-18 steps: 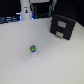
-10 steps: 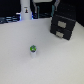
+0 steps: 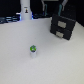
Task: Open the kcup holder, insert the kcup into the holder, and close the kcup holder
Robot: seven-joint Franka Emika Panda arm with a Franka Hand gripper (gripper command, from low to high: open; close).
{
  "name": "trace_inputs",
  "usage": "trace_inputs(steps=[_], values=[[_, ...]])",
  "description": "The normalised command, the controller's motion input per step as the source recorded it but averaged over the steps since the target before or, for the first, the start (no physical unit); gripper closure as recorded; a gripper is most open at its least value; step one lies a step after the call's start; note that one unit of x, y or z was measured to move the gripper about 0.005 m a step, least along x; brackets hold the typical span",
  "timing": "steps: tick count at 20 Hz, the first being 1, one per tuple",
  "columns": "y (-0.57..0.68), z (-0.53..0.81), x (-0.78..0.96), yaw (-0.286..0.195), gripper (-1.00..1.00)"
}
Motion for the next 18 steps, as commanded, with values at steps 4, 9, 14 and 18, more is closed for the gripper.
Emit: trace_inputs(steps=[4, 9, 14, 18], values=[[0.70, -0.03, -0.23, -0.181, -1.00], [0.67, -0.12, -0.23, -0.183, -1.00], [0.61, -0.24, -0.22, -0.174, -1.00], [0.55, -0.31, -0.17, -0.164, -1.00]])
